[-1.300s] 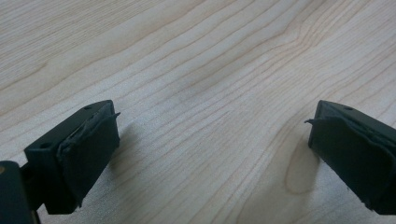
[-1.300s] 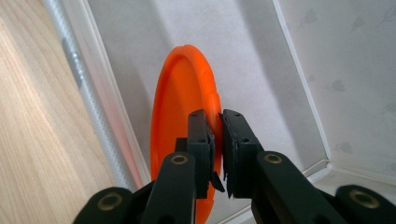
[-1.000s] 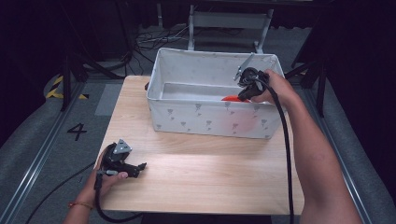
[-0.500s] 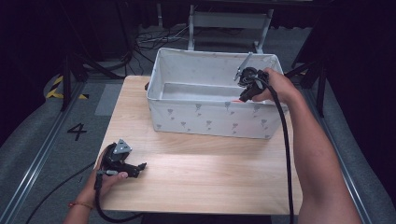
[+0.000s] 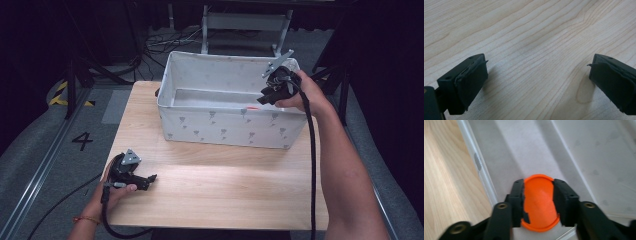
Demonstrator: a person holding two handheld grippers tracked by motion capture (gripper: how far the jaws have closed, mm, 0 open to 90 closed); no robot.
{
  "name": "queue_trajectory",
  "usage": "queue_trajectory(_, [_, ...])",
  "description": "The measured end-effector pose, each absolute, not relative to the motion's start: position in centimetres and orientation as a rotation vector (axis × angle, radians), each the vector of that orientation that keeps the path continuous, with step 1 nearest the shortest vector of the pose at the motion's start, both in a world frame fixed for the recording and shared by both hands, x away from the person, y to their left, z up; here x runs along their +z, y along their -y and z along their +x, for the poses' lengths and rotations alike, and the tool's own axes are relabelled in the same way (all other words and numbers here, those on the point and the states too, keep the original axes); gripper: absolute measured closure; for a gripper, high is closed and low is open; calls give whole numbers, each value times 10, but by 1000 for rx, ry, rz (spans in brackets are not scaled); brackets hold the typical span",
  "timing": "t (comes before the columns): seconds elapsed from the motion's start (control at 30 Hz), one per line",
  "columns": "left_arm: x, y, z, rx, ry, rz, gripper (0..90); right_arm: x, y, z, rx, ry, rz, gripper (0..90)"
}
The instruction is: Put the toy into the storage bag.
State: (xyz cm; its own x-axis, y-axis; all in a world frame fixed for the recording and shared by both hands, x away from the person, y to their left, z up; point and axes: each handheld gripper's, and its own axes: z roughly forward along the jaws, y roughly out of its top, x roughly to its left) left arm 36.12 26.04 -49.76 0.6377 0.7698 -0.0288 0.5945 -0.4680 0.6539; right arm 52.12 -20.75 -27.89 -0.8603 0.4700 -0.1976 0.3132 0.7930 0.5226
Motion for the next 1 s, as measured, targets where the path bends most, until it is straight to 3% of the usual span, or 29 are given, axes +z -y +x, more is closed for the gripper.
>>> queue_trajectory(0.17, [-497, -261, 361, 377, -1052, 2226, 22, -274, 213, 508, 779, -2600, 632, 505])
queue_trajectory(0.27, [-497, -261, 360, 369, -1054, 2228, 22, -271, 223, 497, 834, -2533, 679, 401])
queue_trajectory(0.43, [-497, -261, 360, 371, -1056, 2226, 22, -267, 233, 484, 912, -2461, 706, 328])
queue_trajectory(1.0, [-497, -261, 359, 365, -1069, 2221, 22, -274, 253, 440, 930, -2295, 710, 228])
